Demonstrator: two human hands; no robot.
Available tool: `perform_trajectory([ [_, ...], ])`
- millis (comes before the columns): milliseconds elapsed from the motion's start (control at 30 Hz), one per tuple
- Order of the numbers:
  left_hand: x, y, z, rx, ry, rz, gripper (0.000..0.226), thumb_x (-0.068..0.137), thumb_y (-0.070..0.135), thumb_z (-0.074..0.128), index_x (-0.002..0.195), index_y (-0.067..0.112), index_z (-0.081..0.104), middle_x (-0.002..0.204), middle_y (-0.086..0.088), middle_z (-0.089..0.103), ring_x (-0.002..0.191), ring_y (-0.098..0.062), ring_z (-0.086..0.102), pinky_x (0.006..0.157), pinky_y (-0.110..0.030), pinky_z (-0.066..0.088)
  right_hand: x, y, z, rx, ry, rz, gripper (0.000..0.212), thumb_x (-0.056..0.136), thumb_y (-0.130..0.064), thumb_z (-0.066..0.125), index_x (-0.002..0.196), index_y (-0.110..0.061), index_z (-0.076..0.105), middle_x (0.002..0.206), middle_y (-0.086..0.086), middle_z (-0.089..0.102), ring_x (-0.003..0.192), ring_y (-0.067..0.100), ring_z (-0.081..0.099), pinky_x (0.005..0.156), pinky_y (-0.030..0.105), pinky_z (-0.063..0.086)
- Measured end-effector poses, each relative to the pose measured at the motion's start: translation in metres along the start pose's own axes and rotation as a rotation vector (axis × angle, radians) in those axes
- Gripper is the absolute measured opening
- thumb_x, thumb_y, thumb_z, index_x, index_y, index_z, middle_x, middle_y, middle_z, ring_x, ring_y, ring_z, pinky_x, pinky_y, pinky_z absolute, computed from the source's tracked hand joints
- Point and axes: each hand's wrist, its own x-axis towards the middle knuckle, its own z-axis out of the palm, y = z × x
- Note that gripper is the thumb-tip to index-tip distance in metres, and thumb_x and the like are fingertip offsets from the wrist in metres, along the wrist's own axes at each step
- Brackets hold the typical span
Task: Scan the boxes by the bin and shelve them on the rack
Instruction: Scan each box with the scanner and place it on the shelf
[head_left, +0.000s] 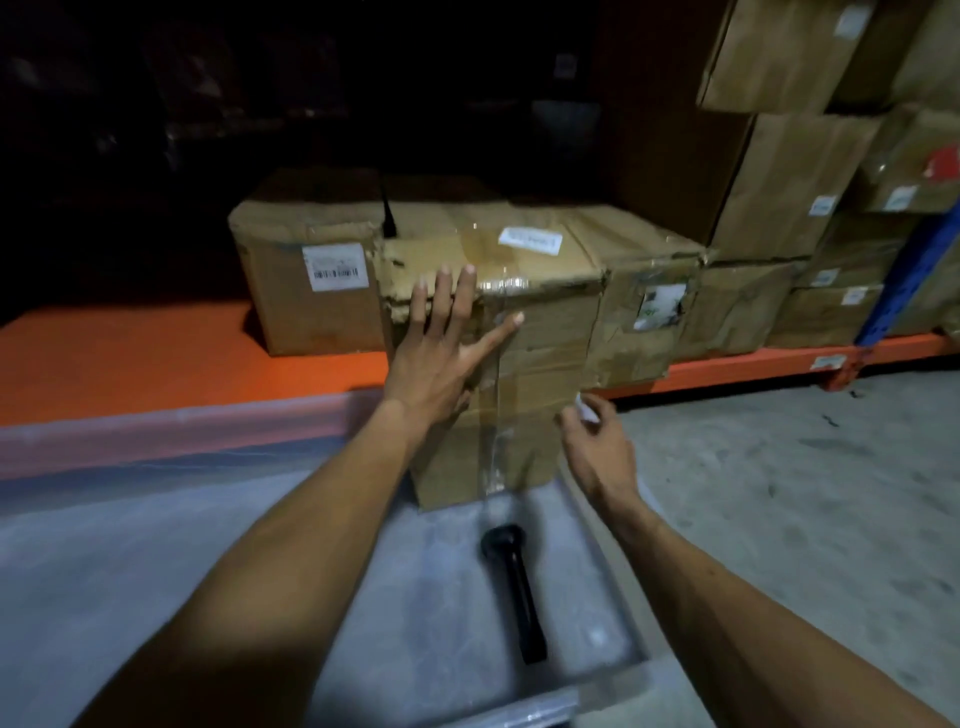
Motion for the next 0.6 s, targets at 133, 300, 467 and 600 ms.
perform_trajectory([
  [133, -0.002, 0.002, -0.011, -0.067, -0.036, -0.002, 0.125, 0.069, 0.07, 0.072, 0.154, 0.041, -0.015, 0.159, -0.033, -0.013, 0.147, -0.053, -0.007, 0.118, -0.064, -0.003, 0.019, -0.067, -0.033, 0.189, 0.055, -0.196, 0.062, 0.097, -0.053, 0.059, 0.154, -0.04, 0.038, 0.159, 0.006, 0.041, 0.143, 0.026, 0.041, 0.117, 0.049, 0.036],
  [300, -0.011, -0.001, -0.021, -0.126, -0.072, 0.001, 0.123, 0.074, 0.073, 0.064, 0.155, 0.032, -0.018, 0.162, -0.028, -0.014, 0.149, -0.049, -0.007, 0.121, -0.06, 0.0, 0.03, -0.11, -0.038, -0.312, -0.088, -0.464, 0.055, 0.106, -0.055, 0.038, 0.159, -0.045, 0.029, 0.173, -0.006, -0.003, 0.158, 0.024, -0.003, 0.126, 0.06, 0.007],
  [467, -0.012, -0.006, -0.042, -0.307, 0.022, -0.067, 0.087, 0.091, 0.064, 0.042, 0.157, 0.01, 0.022, 0.16, -0.017, 0.028, 0.146, -0.036, 0.031, 0.12, -0.053, 0.023, 0.028, -0.114, -0.047, -0.5, -0.094, -0.48, 0.052, 0.109, -0.053, 0.027, 0.158, -0.039, 0.034, 0.172, -0.001, 0.013, 0.158, 0.025, 0.005, 0.125, 0.055, 0.006],
  [600, 0.01, -0.018, -0.065, -0.541, 0.264, -0.29, 0.051, 0.095, 0.052, 0.051, 0.128, 0.016, 0.063, 0.128, -0.015, 0.057, 0.122, -0.034, 0.054, 0.11, -0.057, 0.03, 0.026, -0.123, -0.064, -0.468, -0.014, -0.482, 0.045, 0.103, -0.059, 0.037, 0.126, -0.03, 0.064, 0.135, 0.009, 0.043, 0.131, 0.031, 0.043, 0.108, 0.045, 0.037],
])
